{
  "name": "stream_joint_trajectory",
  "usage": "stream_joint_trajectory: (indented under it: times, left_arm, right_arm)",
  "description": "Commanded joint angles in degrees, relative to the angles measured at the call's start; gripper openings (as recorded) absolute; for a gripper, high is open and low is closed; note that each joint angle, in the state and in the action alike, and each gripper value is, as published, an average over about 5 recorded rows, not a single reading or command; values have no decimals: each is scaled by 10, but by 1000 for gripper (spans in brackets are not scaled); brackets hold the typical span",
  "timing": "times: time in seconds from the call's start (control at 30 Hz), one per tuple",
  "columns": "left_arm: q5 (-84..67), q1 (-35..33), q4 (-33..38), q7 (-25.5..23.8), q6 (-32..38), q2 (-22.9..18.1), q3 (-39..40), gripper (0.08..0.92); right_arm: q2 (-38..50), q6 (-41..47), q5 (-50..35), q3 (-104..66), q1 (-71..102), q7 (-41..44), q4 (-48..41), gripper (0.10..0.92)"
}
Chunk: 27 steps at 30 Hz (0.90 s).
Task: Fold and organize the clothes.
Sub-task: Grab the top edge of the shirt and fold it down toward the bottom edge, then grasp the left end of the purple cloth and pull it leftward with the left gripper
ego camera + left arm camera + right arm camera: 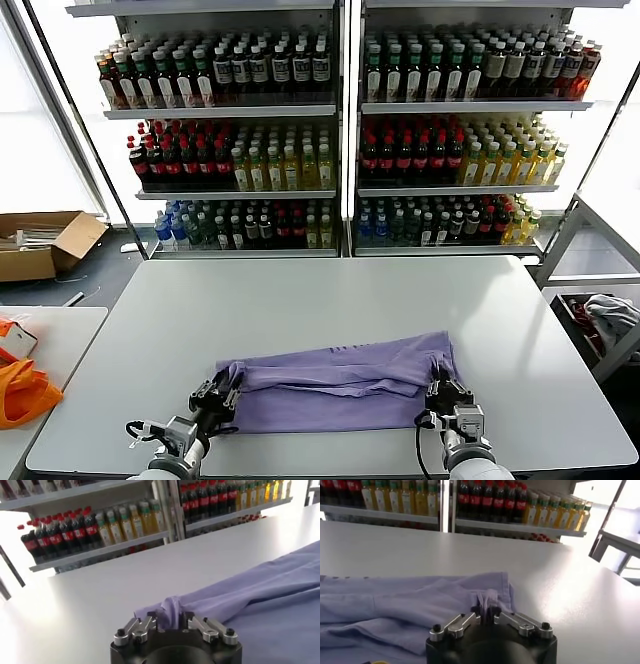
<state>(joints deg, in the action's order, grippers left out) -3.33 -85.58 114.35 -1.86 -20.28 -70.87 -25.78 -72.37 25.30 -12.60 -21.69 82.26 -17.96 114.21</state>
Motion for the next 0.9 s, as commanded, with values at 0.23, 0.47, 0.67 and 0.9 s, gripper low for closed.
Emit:
stream_joint_trajectory:
  times: [0.23, 0.47, 0.67, 0.9]
  left_arm:
    - [-4, -10, 42, 35, -12, -38, -19, 677]
    - [-91, -21, 52, 69, -32, -61, -21, 816]
    - [-147, -28, 47, 81, -44, -70, -26, 822]
    - [-171, -22, 26, 95, -48, -78, -34, 823]
  right_arm:
    - [23, -3, -18, -33, 29, -3, 113, 545]
    - [28, -6, -23, -22, 27, 0, 136, 750]
    - [47, -3, -28, -14, 16, 0, 140, 820]
    - [47, -4, -30, -10, 16, 2, 140, 823]
